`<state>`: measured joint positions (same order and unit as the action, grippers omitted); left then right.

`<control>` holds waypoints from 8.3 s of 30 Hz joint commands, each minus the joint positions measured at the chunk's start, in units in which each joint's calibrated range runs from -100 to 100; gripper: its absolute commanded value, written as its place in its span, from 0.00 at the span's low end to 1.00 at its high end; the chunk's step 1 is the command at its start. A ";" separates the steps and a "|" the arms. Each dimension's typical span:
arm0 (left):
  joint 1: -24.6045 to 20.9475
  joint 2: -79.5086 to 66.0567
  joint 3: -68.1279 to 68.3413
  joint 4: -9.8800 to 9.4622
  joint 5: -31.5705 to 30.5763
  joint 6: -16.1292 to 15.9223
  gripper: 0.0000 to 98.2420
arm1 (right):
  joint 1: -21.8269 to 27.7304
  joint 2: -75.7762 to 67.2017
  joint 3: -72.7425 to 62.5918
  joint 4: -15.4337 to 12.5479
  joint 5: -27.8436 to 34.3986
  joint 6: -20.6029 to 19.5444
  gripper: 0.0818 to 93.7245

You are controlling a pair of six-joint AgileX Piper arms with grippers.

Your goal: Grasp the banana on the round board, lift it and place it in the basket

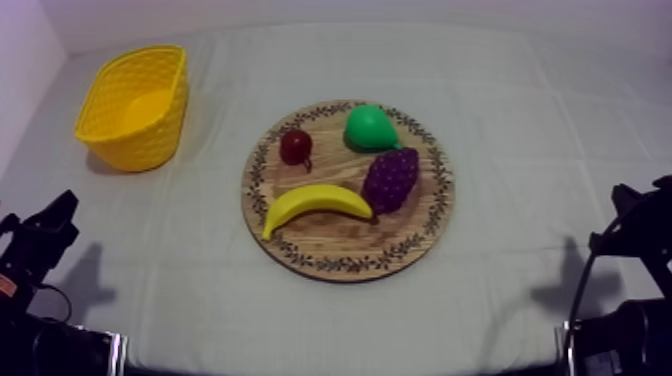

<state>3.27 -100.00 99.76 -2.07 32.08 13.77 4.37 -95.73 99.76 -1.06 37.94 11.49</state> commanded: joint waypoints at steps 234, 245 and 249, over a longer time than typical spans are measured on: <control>-0.11 120.45 -81.20 -21.46 15.07 -6.11 0.24 | -0.01 -0.02 0.02 0.01 0.05 0.02 0.00; -1.37 120.00 -78.12 -17.84 8.12 -10.02 0.48 | -0.01 -0.02 0.02 0.01 0.05 0.02 0.00; -1.25 118.61 -76.55 -17.33 6.17 -10.40 0.46 | -0.01 -0.02 0.02 0.01 0.05 0.02 0.00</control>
<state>1.94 18.97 22.88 -19.56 38.85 3.53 4.34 -95.73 99.76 -1.06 37.93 11.52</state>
